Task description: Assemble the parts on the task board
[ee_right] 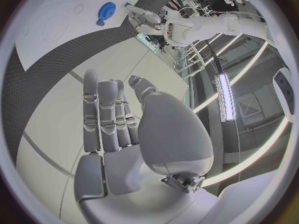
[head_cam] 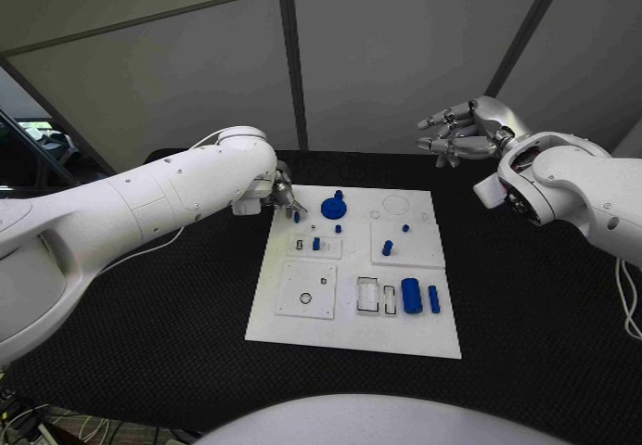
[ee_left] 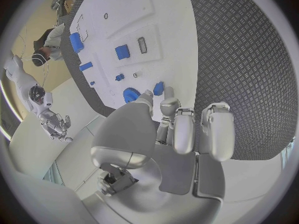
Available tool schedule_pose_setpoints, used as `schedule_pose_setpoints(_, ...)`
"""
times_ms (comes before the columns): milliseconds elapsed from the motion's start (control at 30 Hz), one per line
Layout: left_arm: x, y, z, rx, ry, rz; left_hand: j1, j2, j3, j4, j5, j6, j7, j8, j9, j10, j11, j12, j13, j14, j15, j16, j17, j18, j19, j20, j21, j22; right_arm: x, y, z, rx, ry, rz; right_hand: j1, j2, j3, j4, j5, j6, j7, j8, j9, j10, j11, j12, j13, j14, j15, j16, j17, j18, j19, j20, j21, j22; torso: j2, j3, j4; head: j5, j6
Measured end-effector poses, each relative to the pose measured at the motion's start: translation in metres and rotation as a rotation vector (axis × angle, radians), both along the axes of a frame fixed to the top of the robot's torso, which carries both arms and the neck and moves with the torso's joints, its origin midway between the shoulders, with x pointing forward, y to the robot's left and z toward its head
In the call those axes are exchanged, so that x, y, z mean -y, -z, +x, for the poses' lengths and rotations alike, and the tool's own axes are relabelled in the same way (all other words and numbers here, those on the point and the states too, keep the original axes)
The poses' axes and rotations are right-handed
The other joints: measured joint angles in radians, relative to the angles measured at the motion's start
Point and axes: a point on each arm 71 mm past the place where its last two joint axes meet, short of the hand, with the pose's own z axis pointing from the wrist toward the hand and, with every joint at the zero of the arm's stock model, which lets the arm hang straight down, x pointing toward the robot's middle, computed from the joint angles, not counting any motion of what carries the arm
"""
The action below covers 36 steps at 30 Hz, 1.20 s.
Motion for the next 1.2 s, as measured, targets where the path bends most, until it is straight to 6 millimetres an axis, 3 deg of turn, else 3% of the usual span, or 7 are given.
schedule_pose_setpoints(533,0.0026,0.0010,-0.0008,-0.019,0.013,-0.018,0.023,0.008,0.015,-0.001,0.000,0.000,0.000,0.000,0.000,0.000,0.000,0.000,-0.001,-0.004,-0.004,0.000,0.000,0.000,0.000,0.000,0.000,0.000,-0.0010,0.0001,0.0002,0.000,-0.002,0.000,0.000,0.000,0.000,0.000,0.000,0.000,0.000,0.000,0.000,0.000,0.000,0.000,0.000,0.000,0.000,0.000,0.000,0.000,0.000,0.000,0.000,0.000,0.000,-0.0001,0.0001,-0.001,-0.002)
schedule_pose_setpoints(633,0.0020,0.0013,-0.0005,-0.021,0.011,-0.020,0.036,0.021,0.024,-0.005,0.000,0.000,0.000,0.000,-0.001,0.000,0.000,0.000,-0.001,-0.004,-0.004,0.000,0.000,0.000,0.000,0.000,0.000,0.000,-0.0010,0.0002,0.0003,0.000,-0.002,0.000,0.000,0.000,0.000,0.000,0.000,0.000,0.000,0.000,0.000,0.000,0.000,0.000,0.000,0.000,0.000,0.000,0.000,0.000,0.000,0.000,0.000,0.000,0.000,-0.0003,0.0001,-0.001,-0.002)
schedule_pose_setpoints(833,0.0004,0.0013,0.0002,-0.025,0.005,-0.025,0.117,0.050,0.110,-0.040,0.004,-0.009,-0.009,-0.001,-0.008,-0.007,-0.007,0.000,-0.006,0.000,-0.007,0.000,0.000,0.000,-0.002,-0.002,0.000,0.000,-0.0010,0.0002,0.0002,-0.001,-0.002,0.000,0.000,0.000,0.000,0.000,0.000,0.000,0.000,0.000,0.000,0.000,0.000,0.000,0.000,0.000,0.000,0.000,0.004,0.000,0.000,0.000,0.000,-0.001,0.001,-0.0004,0.0001,-0.002,-0.004)
schedule_pose_setpoints(1033,-0.0004,0.0013,0.0007,-0.027,0.002,-0.029,0.147,0.034,0.233,-0.064,0.003,-0.015,-0.003,-0.003,-0.014,-0.009,-0.006,-0.005,-0.010,0.000,-0.007,0.000,0.000,0.000,0.000,-0.007,0.000,0.000,-0.0008,0.0001,0.0001,-0.001,-0.002,0.000,0.000,0.000,0.000,0.000,0.000,0.000,0.000,0.000,0.000,0.000,0.000,0.000,0.000,0.000,0.000,0.000,0.004,0.000,0.000,0.000,0.000,-0.001,0.001,-0.0004,0.0001,-0.004,-0.007)
schedule_pose_setpoints(1200,0.0002,0.0020,0.0004,-0.031,0.002,-0.035,0.138,0.010,0.320,-0.012,0.008,-0.022,-0.003,0.021,-0.006,-0.001,-0.013,-0.009,-0.011,0.000,-0.007,0.000,0.000,0.000,0.000,-0.007,0.000,0.000,-0.0009,0.0002,0.0001,-0.001,-0.003,0.000,0.000,0.000,0.000,0.000,0.000,0.000,0.000,0.000,0.000,0.000,0.000,0.000,0.000,0.000,0.000,0.000,0.004,0.000,0.000,0.000,0.000,-0.001,0.001,-0.0002,0.0001,-0.005,-0.008)
